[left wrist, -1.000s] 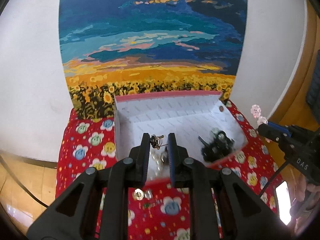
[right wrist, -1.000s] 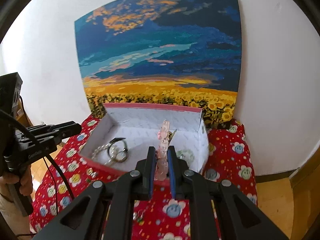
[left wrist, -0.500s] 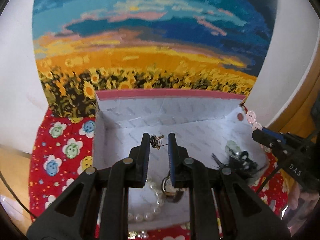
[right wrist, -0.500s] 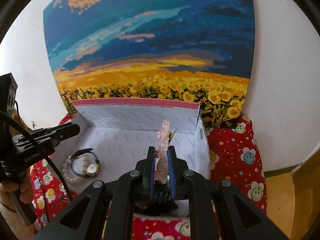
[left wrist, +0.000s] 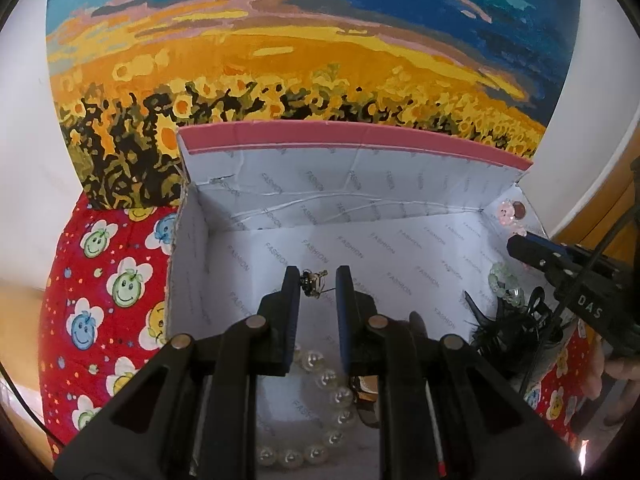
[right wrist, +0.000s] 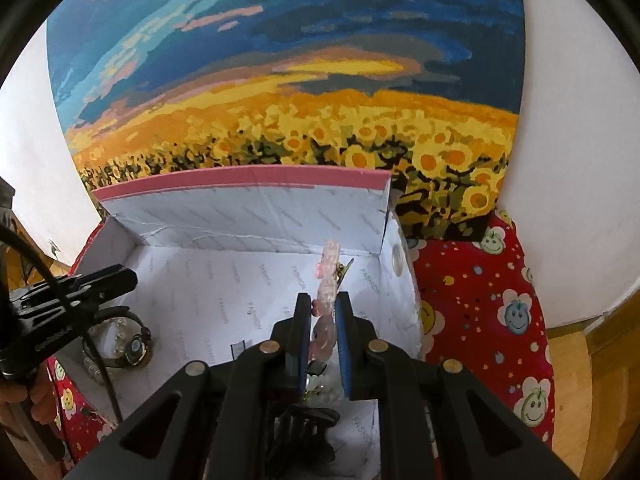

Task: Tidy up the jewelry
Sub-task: 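Lower the pink clip and ring into the pink box and open both grippers, then move the right gripper to the gold pearl earring while the left moves to the green bead earring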

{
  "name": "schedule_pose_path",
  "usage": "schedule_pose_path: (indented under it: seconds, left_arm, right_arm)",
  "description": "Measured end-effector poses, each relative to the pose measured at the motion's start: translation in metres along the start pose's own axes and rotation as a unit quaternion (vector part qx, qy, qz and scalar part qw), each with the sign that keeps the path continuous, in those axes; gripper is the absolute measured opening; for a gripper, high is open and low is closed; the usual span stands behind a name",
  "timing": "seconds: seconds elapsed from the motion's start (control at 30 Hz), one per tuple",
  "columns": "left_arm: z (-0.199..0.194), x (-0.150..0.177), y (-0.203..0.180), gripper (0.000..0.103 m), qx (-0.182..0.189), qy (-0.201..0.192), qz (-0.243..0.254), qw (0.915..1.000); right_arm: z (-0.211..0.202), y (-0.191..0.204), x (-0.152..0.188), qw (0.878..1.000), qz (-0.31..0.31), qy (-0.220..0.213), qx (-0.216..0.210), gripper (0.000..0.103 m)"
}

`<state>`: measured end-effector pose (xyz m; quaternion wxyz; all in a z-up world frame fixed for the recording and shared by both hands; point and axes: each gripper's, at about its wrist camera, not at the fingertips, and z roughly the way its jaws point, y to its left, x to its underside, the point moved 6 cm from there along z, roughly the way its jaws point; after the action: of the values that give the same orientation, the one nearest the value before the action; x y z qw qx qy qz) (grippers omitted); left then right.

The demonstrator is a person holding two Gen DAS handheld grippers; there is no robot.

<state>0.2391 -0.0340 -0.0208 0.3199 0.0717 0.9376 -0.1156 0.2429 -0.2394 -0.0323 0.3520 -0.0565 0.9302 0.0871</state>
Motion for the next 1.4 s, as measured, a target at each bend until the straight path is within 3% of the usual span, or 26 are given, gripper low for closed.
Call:
schedule_pose_path:
  seconds: [0.3,0.43,0.63,0.77,1.07,1.4]
  left_arm:
    - [0.001,0.0,-0.005,0.012,0.007,0.004,0.004,1.0]
    - [-0.004,-0.001,-0.009,0.035,0.007,0.001,0.001,1.0]
    - [-0.02,-0.003,-0.014,0.036,0.007,-0.01,0.009,0.9999]
    - [-0.031,-0.005,-0.019,0.036,0.009,-0.016,0.011,0.9998]
    - [-0.077,0.008,-0.032,0.036,0.017,-0.031,0.027,0.999]
    - [-0.131,0.029,-0.027,0.036,-0.006,-0.049,0.008,0.9988]
  right_arm:
    - [0.002,-0.002,0.002,1.0,0.016,0.006,-0.013,0.015]
    - [-0.005,-0.001,0.001,1.0,0.012,-0.002,-0.014,0.021]
    - [-0.021,0.007,0.001,1.0,0.011,-0.012,-0.023,0.025]
    - [-0.039,0.009,0.005,0.999,0.02,-0.021,-0.03,0.039]
    - [-0.095,0.029,0.02,0.997,0.03,-0.041,-0.051,0.042]
    - [-0.16,0.05,0.053,0.997,0.019,-0.055,-0.052,0.045]
